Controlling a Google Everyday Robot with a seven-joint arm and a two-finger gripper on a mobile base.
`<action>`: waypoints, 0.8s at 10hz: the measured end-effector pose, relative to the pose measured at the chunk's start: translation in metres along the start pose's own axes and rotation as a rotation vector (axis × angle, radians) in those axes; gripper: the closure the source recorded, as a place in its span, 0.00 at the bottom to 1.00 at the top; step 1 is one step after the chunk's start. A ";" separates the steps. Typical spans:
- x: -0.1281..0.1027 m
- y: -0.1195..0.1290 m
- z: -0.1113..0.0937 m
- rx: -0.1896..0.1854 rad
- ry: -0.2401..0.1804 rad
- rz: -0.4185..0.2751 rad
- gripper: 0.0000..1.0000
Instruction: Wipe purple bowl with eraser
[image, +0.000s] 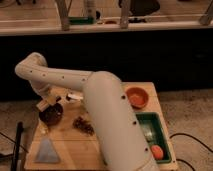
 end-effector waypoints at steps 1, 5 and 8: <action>-0.013 -0.010 0.005 -0.006 -0.009 -0.037 1.00; -0.045 0.007 0.015 -0.026 -0.037 -0.110 1.00; -0.027 0.040 0.015 -0.027 -0.039 -0.065 1.00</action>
